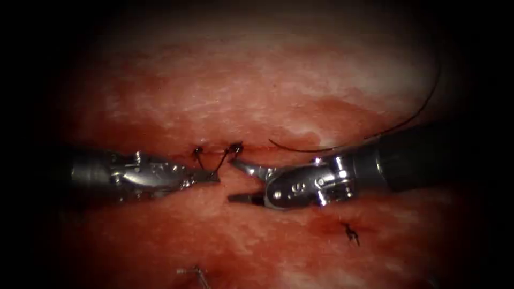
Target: Wound Closure
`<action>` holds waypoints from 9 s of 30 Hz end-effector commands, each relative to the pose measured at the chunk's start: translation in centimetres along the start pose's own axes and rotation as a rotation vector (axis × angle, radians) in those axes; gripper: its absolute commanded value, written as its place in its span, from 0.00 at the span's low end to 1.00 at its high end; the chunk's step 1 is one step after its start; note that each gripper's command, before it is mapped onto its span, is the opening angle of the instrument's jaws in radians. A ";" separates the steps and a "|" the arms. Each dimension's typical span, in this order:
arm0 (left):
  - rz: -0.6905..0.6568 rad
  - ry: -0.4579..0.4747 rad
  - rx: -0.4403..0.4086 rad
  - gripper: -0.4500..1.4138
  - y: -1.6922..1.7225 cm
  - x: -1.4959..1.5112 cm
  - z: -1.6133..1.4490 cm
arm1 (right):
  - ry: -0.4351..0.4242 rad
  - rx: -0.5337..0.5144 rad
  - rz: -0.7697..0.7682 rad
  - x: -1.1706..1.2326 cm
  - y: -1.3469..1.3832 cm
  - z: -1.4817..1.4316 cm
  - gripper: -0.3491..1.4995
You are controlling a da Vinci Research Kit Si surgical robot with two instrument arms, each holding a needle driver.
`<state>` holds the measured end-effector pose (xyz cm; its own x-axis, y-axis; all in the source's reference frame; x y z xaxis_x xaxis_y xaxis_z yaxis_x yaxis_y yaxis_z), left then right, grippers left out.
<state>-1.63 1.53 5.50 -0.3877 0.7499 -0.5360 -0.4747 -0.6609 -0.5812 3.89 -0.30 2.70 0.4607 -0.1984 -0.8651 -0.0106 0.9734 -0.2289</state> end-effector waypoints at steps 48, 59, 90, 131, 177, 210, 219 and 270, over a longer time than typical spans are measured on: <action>0.010 -0.016 -0.022 0.00 0.27 0.00 0.06 | 0.244 -0.038 -0.415 -0.21 -0.21 0.83 0.81; 0.011 -0.016 -0.028 0.00 0.30 -0.01 0.04 | 0.212 0.021 -0.457 -0.24 -0.23 0.81 0.00; 0.114 -0.028 0.038 0.00 -0.62 -0.95 -1.29 | 0.219 -0.111 -0.242 0.15 0.03 -0.17 0.92; 0.202 -0.012 0.341 0.71 -1.72 -0.33 -1.84 | 0.188 -0.123 -0.198 0.20 -0.03 -0.27 0.90; 0.059 -0.056 0.325 0.00 -2.78 -0.50 -0.93 | 0.171 -0.136 -0.179 0.25 -0.14 -0.17 0.89; 0.194 0.089 0.090 0.14 -1.35 1.39 1.33 | 0.173 -0.131 -0.131 0.35 -0.25 -0.24 0.91; 0.149 0.094 0.112 0.88 -1.48 1.29 1.15 | 0.171 -0.132 -0.130 0.35 -0.24 -0.22 0.91; -0.136 -0.175 0.406 0.11 -1.19 -0.01 0.54 | 0.169 -0.134 -0.126 0.35 -0.27 -0.17 0.91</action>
<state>-1.43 2.39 6.49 -0.3718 0.8701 -0.3235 -0.8089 -0.4747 -0.3470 3.86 -0.61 2.33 0.3112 -0.3456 -0.8853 -0.0860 0.9175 -0.3884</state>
